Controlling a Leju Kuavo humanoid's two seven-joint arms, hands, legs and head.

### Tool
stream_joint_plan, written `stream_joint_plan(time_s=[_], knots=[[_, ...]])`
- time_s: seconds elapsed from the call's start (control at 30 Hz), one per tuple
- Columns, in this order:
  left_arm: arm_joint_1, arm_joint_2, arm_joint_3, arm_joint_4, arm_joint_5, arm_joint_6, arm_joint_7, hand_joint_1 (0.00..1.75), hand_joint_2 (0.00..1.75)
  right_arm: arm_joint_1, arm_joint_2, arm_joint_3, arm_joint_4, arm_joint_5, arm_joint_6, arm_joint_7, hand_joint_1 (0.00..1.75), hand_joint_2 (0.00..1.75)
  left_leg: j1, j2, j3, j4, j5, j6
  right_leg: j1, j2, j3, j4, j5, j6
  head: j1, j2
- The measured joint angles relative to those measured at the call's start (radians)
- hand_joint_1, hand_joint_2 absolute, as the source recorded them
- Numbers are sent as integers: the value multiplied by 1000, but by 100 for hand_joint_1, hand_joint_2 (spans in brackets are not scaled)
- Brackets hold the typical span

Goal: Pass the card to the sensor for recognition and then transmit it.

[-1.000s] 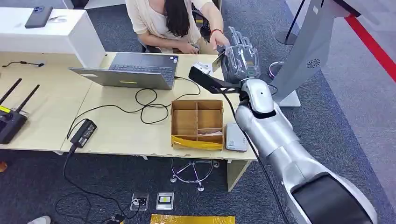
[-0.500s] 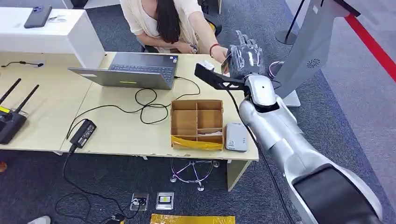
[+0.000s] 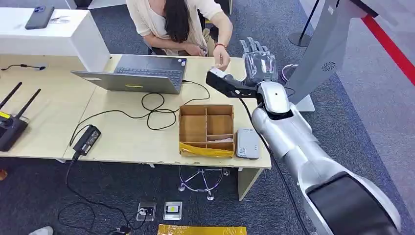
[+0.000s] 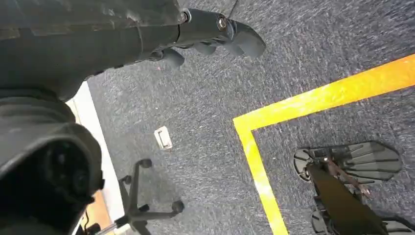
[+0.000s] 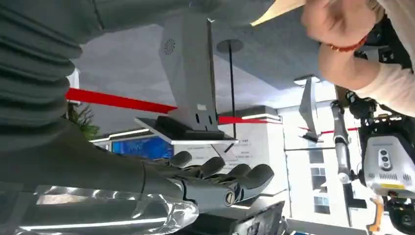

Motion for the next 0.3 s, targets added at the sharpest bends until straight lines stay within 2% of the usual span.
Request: stream_joint_plan(time_s=[0.1, 0.17, 0.3], knots=[[7, 0, 0, 0, 11, 6, 0, 0, 0, 0, -2, -18, 5, -109, 45, -25, 0, 0, 0, 0, 0, 0, 0, 0, 0, 0, -1, 0, 0, 0, 0, 0], [13, 1, 0, 0, 22, 8, 0, 0, 0, 0, -14, -56, 7, -218, 107, -42, 0, 0, 0, 0, 0, 0, 0, 0, 0, 0, 0, 0, 0, 0, 0, 0], [29, 1, 0, 0, 39, 11, -5, 0, 0, -5, -70, -140, 14, -365, 198, -29, 0, 0, 0, 0, 0, 1, 0, 0, 0, 0, 0, -1, 0, 0, 0, 0]])
